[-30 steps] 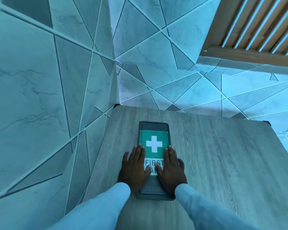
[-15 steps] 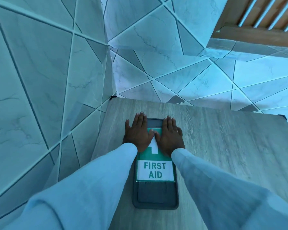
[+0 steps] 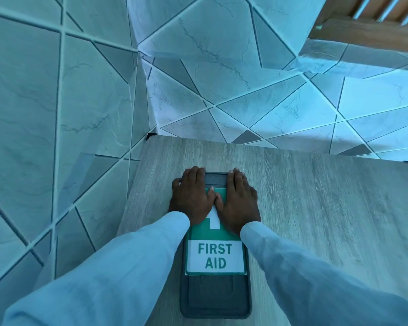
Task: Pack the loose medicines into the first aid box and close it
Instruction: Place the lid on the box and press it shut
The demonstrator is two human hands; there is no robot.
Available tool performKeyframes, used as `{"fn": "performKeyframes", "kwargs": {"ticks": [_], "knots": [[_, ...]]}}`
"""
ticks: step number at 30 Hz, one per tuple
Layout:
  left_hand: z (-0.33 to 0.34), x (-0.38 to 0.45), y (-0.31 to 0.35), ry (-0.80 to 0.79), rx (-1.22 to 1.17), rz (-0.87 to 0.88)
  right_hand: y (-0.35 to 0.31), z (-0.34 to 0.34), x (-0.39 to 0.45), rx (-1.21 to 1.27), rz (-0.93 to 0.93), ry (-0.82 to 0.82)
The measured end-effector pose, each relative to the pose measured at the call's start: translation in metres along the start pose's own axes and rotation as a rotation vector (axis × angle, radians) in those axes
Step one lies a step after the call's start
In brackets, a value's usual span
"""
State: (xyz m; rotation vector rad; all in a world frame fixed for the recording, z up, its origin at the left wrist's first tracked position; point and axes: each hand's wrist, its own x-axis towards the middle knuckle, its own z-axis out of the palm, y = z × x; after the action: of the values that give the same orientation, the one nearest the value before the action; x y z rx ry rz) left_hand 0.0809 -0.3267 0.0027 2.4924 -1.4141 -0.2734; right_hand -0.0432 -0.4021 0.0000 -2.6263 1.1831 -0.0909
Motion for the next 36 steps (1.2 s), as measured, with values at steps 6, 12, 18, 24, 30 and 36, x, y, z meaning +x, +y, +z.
{"fn": "performKeyframes", "kwargs": {"ticks": [6, 12, 18, 24, 30, 36], "knots": [[0.000, 0.003, 0.002, 0.048, 0.014, 0.000, 0.000, -0.001, -0.004, 0.030, 0.020, 0.009], [-0.004, -0.007, 0.005, -0.018, 0.103, -0.018, -0.004, -0.007, -0.011, 0.021, 0.061, -0.008], [-0.019, -0.088, 0.025, -0.109, 0.016, 0.020, -0.019, -0.021, -0.083, 0.054, 0.032, -0.070], [0.004, -0.191, 0.023, -0.123, 0.067, 0.037, -0.028, -0.011, -0.197, 0.043, 0.026, -0.127], [0.013, -0.209, 0.017, -0.170, 0.087, 0.047, -0.025, 0.000, -0.217, -0.052, 0.031, -0.224], [-0.008, -0.213, 0.028, -0.155, 0.132, 0.061, -0.008, -0.035, -0.209, 0.093, -0.050, -0.225]]}}
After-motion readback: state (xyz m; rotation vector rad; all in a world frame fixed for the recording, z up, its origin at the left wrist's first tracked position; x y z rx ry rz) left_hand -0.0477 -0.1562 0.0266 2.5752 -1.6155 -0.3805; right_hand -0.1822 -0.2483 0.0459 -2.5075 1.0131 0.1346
